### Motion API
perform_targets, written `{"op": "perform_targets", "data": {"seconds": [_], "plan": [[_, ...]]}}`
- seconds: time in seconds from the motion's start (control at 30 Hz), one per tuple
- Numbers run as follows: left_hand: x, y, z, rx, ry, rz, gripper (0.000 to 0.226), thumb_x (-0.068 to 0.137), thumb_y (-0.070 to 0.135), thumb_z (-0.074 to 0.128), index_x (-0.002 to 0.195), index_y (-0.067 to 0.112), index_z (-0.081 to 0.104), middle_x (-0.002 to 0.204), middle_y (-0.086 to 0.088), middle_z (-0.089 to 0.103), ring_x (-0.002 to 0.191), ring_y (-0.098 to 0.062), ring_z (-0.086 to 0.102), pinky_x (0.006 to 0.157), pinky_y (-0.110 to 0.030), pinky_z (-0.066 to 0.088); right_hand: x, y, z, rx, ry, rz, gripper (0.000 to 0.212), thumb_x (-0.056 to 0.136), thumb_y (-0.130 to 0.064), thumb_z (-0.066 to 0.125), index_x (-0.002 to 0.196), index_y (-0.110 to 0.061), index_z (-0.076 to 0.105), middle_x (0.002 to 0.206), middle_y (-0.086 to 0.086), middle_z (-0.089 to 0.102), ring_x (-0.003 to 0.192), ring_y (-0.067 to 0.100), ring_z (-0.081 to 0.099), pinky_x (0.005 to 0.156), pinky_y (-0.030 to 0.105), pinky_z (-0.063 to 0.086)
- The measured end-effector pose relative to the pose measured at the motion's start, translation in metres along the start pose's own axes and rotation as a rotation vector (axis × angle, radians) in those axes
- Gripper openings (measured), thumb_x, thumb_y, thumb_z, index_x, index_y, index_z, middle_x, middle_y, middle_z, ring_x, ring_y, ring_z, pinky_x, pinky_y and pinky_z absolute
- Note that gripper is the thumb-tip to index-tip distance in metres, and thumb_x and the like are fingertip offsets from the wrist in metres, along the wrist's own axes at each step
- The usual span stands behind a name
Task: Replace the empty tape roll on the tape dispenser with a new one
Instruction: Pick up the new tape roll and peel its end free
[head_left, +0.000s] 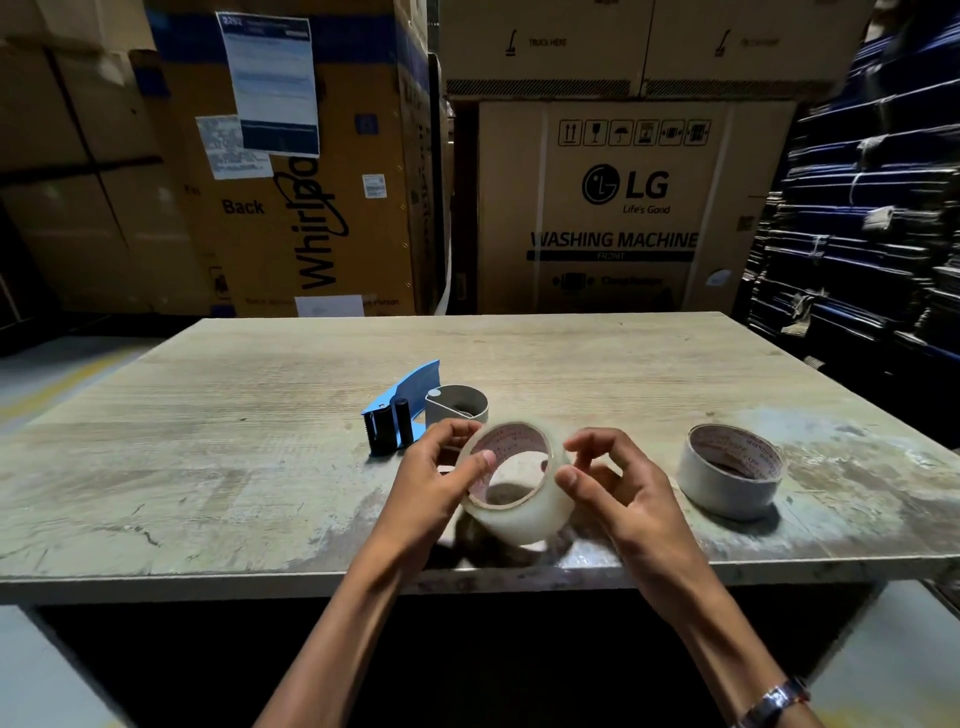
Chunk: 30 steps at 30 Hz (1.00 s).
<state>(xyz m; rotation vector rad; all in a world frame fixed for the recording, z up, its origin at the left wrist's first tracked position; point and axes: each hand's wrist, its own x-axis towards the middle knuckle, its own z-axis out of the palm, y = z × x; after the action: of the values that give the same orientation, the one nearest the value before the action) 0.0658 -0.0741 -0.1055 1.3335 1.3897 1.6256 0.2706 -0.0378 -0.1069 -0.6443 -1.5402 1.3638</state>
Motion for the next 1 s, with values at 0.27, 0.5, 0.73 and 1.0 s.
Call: {"op": "perform_targets", "data": {"seconds": [0.27, 0.5, 0.73, 1.0], "plan": [[-0.008, 0.014, 0.004, 0.088, -0.098, 0.063, 0.033, 0.076, 0.013, 0.058, 0.106, 0.019, 0.071, 0.110, -0.017, 0.065, 0.099, -0.017, 0.062, 0.082, -0.027, 0.052, 0.007, -0.010, -0.002, -0.065, -0.221, 0.119, 0.062, 0.071, -0.057, 0.084, 0.125, -0.037, 0.063, 0.123, 0.008, 0.072, 0.112, 0.032, 0.070, 0.085, 0.032, 0.058], [-0.012, 0.023, 0.009, 0.253, 0.009, 0.378, 0.034, 0.083, 0.000, 0.059, 0.111, 0.013, 0.072, 0.100, -0.005, 0.056, 0.097, -0.018, 0.062, 0.084, -0.025, 0.051, 0.014, -0.024, -0.002, -0.032, -0.250, 0.117, 0.056, 0.077, -0.059, 0.078, 0.125, -0.035, 0.062, 0.129, -0.001, 0.067, 0.104, 0.037, 0.073, 0.093, 0.059, 0.057], [0.003, 0.034, 0.007, 0.537, 0.087, 0.648, 0.027, 0.075, -0.017, 0.066, 0.093, 0.003, 0.065, 0.101, -0.007, 0.063, 0.098, -0.020, 0.064, 0.079, -0.034, 0.053, 0.021, -0.040, -0.002, -0.484, -0.177, -0.119, 0.045, 0.088, -0.019, 0.076, 0.121, -0.040, 0.054, 0.110, -0.004, 0.066, 0.095, 0.010, 0.070, 0.079, 0.028, 0.059], [-0.013, 0.030, 0.002, 0.371, 0.003, 0.448, 0.033, 0.080, 0.009, 0.061, 0.111, 0.018, 0.066, 0.118, 0.002, 0.061, 0.117, -0.016, 0.059, 0.097, -0.035, 0.049, 0.023, -0.027, -0.009, -0.288, -0.199, -0.053, 0.046, 0.087, -0.015, 0.074, 0.122, -0.040, 0.061, 0.113, -0.010, 0.069, 0.107, 0.011, 0.065, 0.093, 0.036, 0.054]]}}
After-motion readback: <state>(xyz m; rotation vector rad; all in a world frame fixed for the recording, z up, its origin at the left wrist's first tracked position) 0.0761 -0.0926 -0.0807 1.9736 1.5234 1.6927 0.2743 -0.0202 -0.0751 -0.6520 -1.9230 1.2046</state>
